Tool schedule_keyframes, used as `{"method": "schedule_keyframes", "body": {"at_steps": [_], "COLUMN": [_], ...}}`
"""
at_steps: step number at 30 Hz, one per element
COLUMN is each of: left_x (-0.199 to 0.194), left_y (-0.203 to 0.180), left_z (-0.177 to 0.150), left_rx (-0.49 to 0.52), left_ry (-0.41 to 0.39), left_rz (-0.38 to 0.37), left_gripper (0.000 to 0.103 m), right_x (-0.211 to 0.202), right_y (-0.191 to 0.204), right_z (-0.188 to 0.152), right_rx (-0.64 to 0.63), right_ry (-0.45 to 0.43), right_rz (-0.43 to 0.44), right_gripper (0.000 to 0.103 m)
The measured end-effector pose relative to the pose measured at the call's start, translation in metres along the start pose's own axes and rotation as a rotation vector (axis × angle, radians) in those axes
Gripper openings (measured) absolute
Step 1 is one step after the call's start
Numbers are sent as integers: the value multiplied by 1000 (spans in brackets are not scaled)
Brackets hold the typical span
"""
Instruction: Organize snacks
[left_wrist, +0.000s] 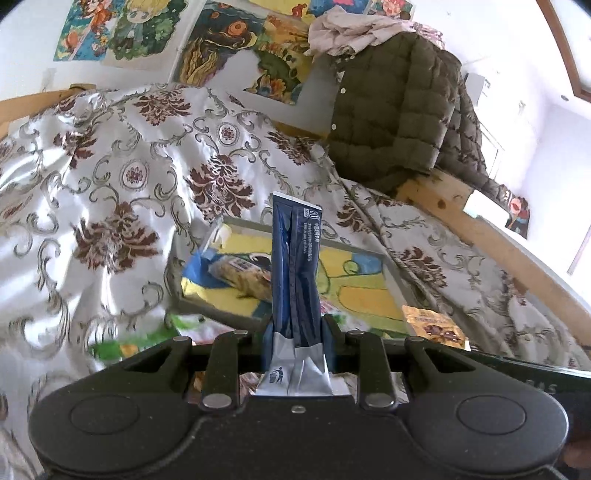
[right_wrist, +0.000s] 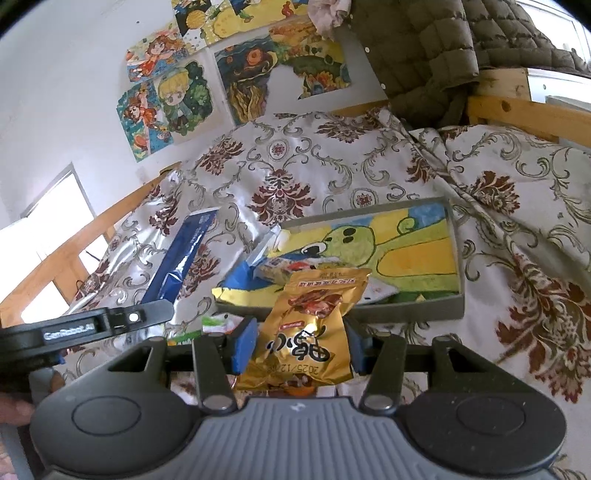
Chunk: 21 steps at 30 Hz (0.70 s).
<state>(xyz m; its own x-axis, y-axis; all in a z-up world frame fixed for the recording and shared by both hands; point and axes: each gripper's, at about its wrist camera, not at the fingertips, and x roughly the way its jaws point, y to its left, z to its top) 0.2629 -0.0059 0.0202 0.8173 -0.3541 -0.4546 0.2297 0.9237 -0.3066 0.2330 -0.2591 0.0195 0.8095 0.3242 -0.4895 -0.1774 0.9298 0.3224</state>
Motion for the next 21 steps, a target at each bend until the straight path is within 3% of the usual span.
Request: {"method": "schedule_keyframes", "body": {"at_steps": [14, 21], "left_x": [89, 125], "left_y": [43, 47], "left_z": [30, 32], "left_rx": [-48, -82], "left_ry": [-16, -10], "left_rz": [29, -1], "left_gripper": [28, 28], "right_x": [85, 123], "right_y": [-23, -37], "right_z": [28, 30], "right_rx": [-5, 13], "right_ry": [-1, 23], "right_rz": [-41, -54], "right_gripper": [56, 56]}}
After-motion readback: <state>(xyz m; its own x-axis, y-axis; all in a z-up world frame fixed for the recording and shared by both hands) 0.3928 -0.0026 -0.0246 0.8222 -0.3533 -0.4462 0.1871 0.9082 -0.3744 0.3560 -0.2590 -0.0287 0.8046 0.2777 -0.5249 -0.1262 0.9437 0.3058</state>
